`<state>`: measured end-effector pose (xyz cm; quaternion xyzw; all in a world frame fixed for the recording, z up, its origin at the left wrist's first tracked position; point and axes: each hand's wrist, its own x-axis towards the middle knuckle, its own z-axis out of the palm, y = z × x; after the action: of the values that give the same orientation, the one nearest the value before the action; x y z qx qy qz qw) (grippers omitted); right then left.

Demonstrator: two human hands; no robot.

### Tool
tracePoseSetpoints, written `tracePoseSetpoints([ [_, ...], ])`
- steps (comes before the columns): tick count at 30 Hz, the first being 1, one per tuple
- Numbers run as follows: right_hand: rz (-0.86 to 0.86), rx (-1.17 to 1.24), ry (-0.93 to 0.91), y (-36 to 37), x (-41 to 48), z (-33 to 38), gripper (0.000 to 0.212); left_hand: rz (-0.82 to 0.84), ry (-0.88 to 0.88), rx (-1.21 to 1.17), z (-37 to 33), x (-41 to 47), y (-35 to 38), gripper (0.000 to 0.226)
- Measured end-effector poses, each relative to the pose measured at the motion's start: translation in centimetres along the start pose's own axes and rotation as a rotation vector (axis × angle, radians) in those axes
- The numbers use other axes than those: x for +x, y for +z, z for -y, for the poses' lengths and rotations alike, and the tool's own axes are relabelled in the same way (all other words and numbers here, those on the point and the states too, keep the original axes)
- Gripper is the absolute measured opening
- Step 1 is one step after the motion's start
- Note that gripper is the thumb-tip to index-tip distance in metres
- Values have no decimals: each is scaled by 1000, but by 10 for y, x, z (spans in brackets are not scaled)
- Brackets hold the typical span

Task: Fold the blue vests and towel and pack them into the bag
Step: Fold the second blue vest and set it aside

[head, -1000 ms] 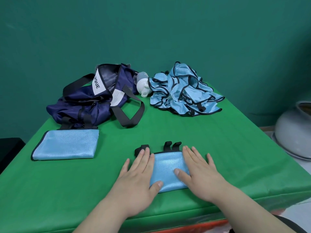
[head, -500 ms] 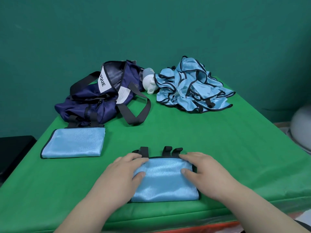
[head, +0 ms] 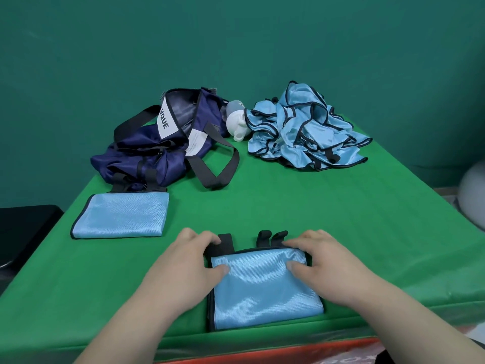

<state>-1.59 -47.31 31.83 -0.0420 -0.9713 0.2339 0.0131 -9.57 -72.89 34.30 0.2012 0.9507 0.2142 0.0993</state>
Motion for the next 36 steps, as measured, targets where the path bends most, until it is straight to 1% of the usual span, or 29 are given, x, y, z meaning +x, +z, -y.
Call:
tracePoseSetpoints([
  [4,7,-24,2,-1,0,0,45,12,-13,30,-2,-2,2,50],
  [9,54,-50,-4,-2,1,3,46,44,-32,-95,-11,-1,8,51],
  [13,79,-29,24,-4,1,7,41,54,-62,-168,-14,0,11,50],
  [20,75,119,117,-10,-2,9,16,25,-86,-404,-10,4,12,34],
  [26,27,251,156,-13,-4,11,18,-22,-95,-528,-8,6,12,33],
  [33,-9,397,202,-11,-3,11,16,-77,-75,-631,-9,6,13,38],
  [36,-28,546,226,-9,-1,7,18,-92,-54,-697,-9,7,14,42],
])
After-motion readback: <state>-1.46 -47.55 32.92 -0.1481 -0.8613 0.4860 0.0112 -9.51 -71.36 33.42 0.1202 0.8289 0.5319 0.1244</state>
